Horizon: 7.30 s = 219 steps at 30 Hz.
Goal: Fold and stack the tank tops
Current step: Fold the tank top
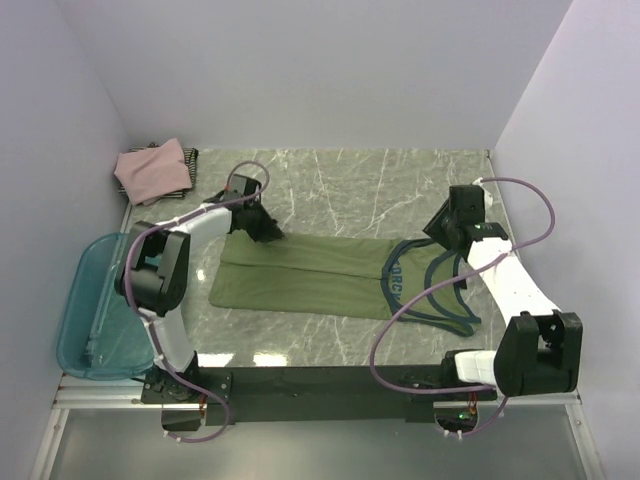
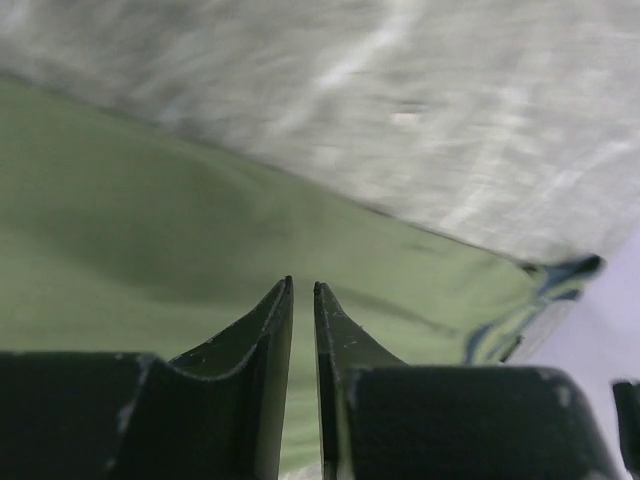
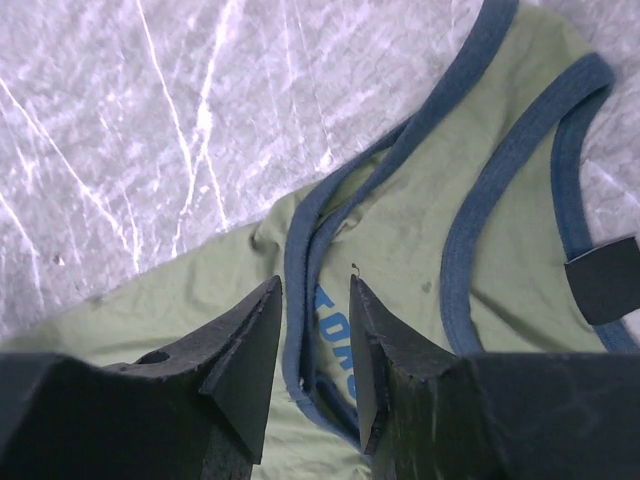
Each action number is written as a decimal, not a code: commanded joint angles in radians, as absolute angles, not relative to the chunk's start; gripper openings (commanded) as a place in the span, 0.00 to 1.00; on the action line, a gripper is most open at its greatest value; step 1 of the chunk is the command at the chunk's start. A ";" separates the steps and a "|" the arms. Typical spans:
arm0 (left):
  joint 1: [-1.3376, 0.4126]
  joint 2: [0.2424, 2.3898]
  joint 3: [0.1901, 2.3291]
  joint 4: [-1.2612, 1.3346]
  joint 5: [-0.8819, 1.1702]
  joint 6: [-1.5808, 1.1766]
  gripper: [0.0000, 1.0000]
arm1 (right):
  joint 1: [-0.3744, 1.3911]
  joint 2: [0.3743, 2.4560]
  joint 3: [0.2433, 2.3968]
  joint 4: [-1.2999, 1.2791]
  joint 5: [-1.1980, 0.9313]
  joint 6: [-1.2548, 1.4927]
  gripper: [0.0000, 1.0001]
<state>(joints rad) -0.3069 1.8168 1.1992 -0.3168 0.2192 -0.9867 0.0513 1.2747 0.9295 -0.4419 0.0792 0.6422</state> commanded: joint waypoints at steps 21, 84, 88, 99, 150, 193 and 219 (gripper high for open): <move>-0.101 1.962 1.279 -0.469 0.002 -0.936 0.18 | -0.070 1.522 0.997 -0.339 0.025 0.621 0.40; -0.376 1.980 1.223 -0.339 0.204 -1.042 0.26 | -0.207 1.720 0.950 -0.002 -0.262 0.802 0.00; -0.371 1.976 1.227 -0.344 0.199 -1.045 0.25 | -0.207 1.666 0.872 0.080 -0.236 0.766 0.00; -0.360 1.965 1.220 -0.339 0.207 -1.042 0.25 | -0.207 1.588 0.832 0.277 -0.339 0.742 0.00; -0.308 1.827 1.410 -0.486 0.250 -0.796 0.38 | -0.219 1.496 0.856 -0.173 -0.158 0.778 0.44; -0.069 1.816 1.187 -0.657 -0.248 -1.029 0.49 | 0.250 1.706 0.966 -0.483 0.178 1.339 0.48; -0.386 1.623 0.853 -0.416 -0.009 -1.465 0.52 | 0.031 2.230 1.810 -0.867 0.195 0.941 0.44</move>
